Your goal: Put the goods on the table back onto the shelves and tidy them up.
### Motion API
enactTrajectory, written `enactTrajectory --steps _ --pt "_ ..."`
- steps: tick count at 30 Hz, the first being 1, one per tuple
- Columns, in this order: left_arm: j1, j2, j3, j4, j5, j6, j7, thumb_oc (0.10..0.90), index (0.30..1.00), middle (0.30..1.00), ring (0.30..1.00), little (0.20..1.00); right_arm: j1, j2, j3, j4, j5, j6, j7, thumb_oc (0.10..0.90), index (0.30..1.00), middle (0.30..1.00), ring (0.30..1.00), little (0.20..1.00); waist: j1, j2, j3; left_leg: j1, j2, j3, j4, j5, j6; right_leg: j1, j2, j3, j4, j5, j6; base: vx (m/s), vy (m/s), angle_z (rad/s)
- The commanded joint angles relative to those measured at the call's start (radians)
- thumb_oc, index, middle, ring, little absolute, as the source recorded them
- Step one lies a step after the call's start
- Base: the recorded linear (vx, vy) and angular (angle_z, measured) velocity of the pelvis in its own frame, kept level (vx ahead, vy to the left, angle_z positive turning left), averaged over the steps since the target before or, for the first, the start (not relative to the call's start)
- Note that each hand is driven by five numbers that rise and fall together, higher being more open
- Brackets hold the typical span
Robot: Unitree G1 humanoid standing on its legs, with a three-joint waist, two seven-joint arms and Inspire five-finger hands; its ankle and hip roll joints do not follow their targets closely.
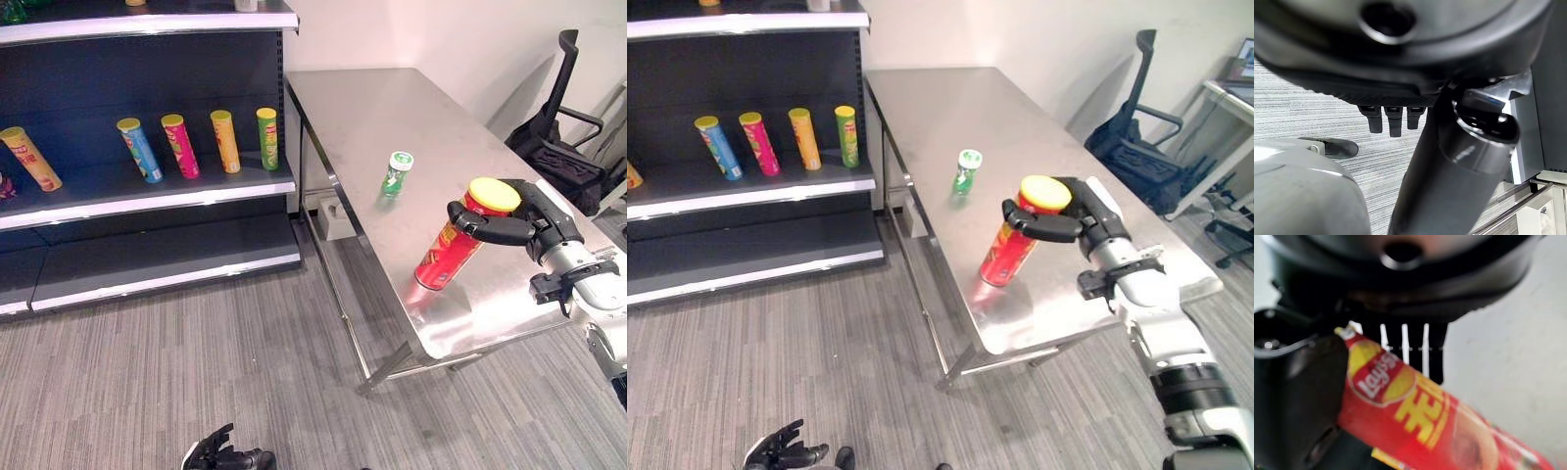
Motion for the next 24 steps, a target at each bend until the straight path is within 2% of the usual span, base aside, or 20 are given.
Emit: enactTrajectory --steps 1,6,10,12,15,17,19,21,22,24 --pt "-0.037 0.051 -0.042 -0.053 0.007 -0.057 0.007 0.800 0.900 0.900 0.900 0.900 -0.174 -0.049 -0.063 -0.026 0.009 -0.095 -0.082 0.400 0.300 0.300 0.300 0.300 0.022 -0.013 -0.059 0.034 0.055 0.104 0.005 -0.043 -0.055 0.046 -0.032 -0.010 0.006 -0.061 0.067 0.01 -0.039 0.00" --pt "-0.024 0.055 0.000 -0.063 0.013 -0.057 0.015 0.800 0.900 0.900 0.900 0.900 -0.115 -0.047 -0.190 -0.138 -0.099 -0.126 -0.163 0.400 0.300 0.300 0.300 0.300 0.021 -0.006 -0.060 0.039 0.065 0.093 0.005 -0.043 -0.060 0.051 -0.019 -0.007 0.006 -0.077 0.060 0.02 -0.061 0.02" --pt "-0.017 0.060 0.019 -0.074 0.013 -0.055 0.020 0.800 0.900 0.900 0.900 0.900 -0.098 -0.034 -0.237 -0.217 -0.154 -0.138 -0.201 0.400 0.300 0.300 0.300 0.300 0.027 -0.002 -0.049 0.035 0.080 0.079 0.016 -0.039 -0.064 0.046 -0.006 0.002 0.006 -0.089 0.053 -0.01 -0.063 0.06" --pt "-0.032 0.078 0.014 -0.103 0.004 -0.054 0.027 0.800 0.900 0.900 0.900 0.900 -0.107 -0.033 -0.267 -0.260 -0.182 -0.151 -0.234 0.400 0.300 0.300 0.300 0.300 0.040 -0.011 -0.001 -0.065 0.088 0.047 0.152 -0.057 -0.071 0.035 -0.005 0.001 0.007 -0.096 0.037 -0.19 -0.114 0.07" --pt "-0.050 0.088 0.005 -0.132 -0.004 -0.054 0.030 0.800 0.900 0.900 0.900 0.900 -0.096 -0.020 -0.321 -0.323 -0.208 -0.158 -0.265 0.400 0.300 0.300 0.300 0.300 0.049 -0.009 0.043 -0.200 0.093 -0.003 0.306 -0.050 -0.116 0.033 -0.007 -0.034 0.008 -0.109 0.020 -0.12 0.000 0.65" --pt "-0.046 0.085 -0.004 -0.144 0.005 -0.050 0.024 0.800 0.900 0.900 0.900 0.900 -0.069 0.002 -0.352 -0.357 -0.219 -0.160 -0.272 0.400 0.300 0.300 0.300 0.300 0.041 -0.004 0.034 -0.189 0.174 -0.002 0.223 -0.014 -0.122 0.039 -0.009 -0.062 0.006 -0.111 0.044 0.10 0.236 0.53" --pt "-0.057 0.088 -0.008 -0.136 0.010 -0.054 0.031 0.800 0.900 0.900 0.900 0.900 -0.072 0.005 -0.355 -0.364 -0.216 -0.170 -0.288 0.400 0.300 0.300 0.300 0.300 0.027 0.000 0.032 -0.187 0.249 0.013 0.127 0.062 -0.136 0.027 -0.035 -0.065 0.006 -0.107 0.065 0.06 0.339 0.40" --pt "-0.074 0.090 -0.009 -0.128 0.028 -0.058 0.045 0.800 0.900 0.900 0.900 0.900 -0.049 -0.003 -0.367 -0.370 -0.233 -0.169 -0.302 0.400 0.300 0.300 0.300 0.300 0.011 0.009 0.024 -0.206 0.326 0.087 0.048 0.129 -0.152 0.025 -0.076 -0.078 0.006 -0.111 0.094 0.08 0.447 0.25" --pt "-0.076 0.086 -0.007 -0.127 0.027 -0.055 0.045 0.800 0.900 0.900 0.900 0.900 -0.032 -0.007 -0.372 -0.384 -0.243 -0.154 -0.291 0.400 0.300 0.300 0.300 0.300 0.007 0.019 0.014 -0.192 0.333 0.113 0.028 0.141 -0.158 0.030 -0.088 -0.080 0.006 -0.104 0.103 0.15 0.475 0.22" --pt "-0.084 0.079 -0.016 -0.100 0.058 -0.049 0.039 0.800 0.900 0.900 0.900 0.900 0.023 0.003 -0.412 -0.403 -0.279 -0.138 -0.289 0.400 0.300 0.300 0.300 0.300 0.002 0.037 -0.020 -0.176 0.312 0.144 0.021 0.112 -0.177 0.056 -0.145 -0.109 0.007 -0.078 0.132 0.21 0.507 0.09"
